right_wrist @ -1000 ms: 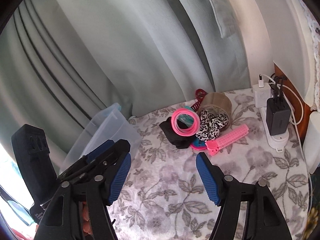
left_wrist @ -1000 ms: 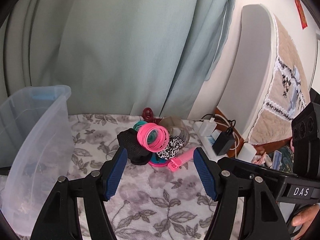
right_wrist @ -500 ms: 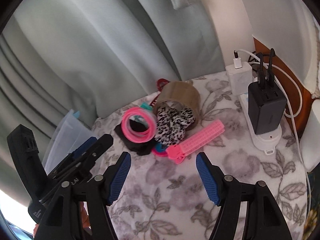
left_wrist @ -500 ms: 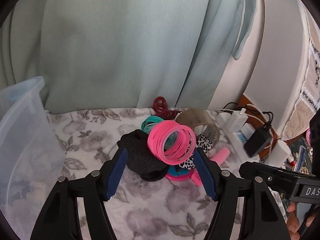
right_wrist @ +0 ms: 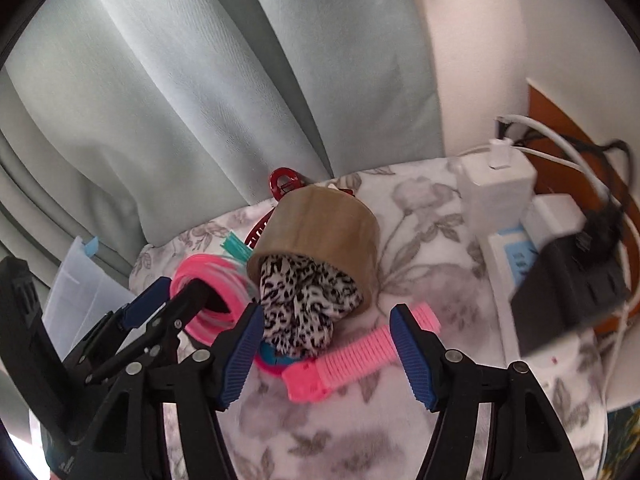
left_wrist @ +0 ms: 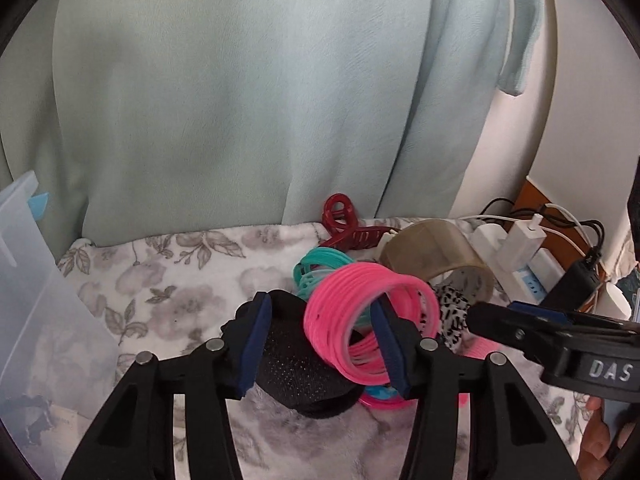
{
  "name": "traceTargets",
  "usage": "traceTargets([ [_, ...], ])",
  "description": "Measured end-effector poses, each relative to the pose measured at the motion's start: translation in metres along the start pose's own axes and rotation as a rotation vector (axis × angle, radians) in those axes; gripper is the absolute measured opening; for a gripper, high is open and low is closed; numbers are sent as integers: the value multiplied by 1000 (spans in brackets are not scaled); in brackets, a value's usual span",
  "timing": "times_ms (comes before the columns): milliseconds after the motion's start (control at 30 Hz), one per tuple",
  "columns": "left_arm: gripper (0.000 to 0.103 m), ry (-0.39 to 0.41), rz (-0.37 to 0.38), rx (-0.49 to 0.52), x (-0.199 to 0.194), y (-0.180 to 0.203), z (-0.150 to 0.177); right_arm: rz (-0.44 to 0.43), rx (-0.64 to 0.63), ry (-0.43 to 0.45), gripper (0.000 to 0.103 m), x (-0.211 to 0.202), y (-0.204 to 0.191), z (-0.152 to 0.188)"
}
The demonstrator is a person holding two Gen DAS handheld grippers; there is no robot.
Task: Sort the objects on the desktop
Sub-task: 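Lower both tools onto the pile, left tool closing on the pink hair ties, then hold hair ties in the left tool while the right tool pulls out the leopard scrunchie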
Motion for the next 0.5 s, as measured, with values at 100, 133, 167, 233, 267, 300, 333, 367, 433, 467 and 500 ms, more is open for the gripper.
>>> traceTargets([
  [100,51,-4,-4,-9,6,-5,1,37,-7,9,61,11,3,-7],
  [133,48,-4,-4,-12,8,-7,1,47,-8,13,59,16,5,-9],
  [167,47,-6,-3,-20,10,-10,1,54,-10,10,50,20,6,-11],
  [233,42,-4,6,-35,13,-14,1,61,-8,1,43,27,9,-14],
  [267,39,-1,11,-39,14,-15,1,63,-5,-1,38,30,10,-15],
  [300,34,2,13,-37,14,-15,1,70,-6,4,33,31,12,-16],
  [333,30,4,15,-34,15,-15,1,77,-7,10,30,31,13,-17],
  [367,28,6,14,-30,16,-15,1,78,-3,17,24,30,15,-18],
  [433,24,14,11,-23,16,-15,0,68,9,29,19,28,18,-21],
  [467,23,18,10,-22,15,-15,0,69,8,36,19,27,18,-21],
  [500,19,22,9,-20,15,-15,-1,72,5,44,18,25,18,-22],
])
Point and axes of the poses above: each gripper's, at about its wrist camera, not at the fingertips, and x roughly the way its jaws point, y to its right, z to its underside, the point moved 7 cm from there along x, roughly the way its jaws point, and after that the axes turned 11 degrees about x, right-handed, at the moved point
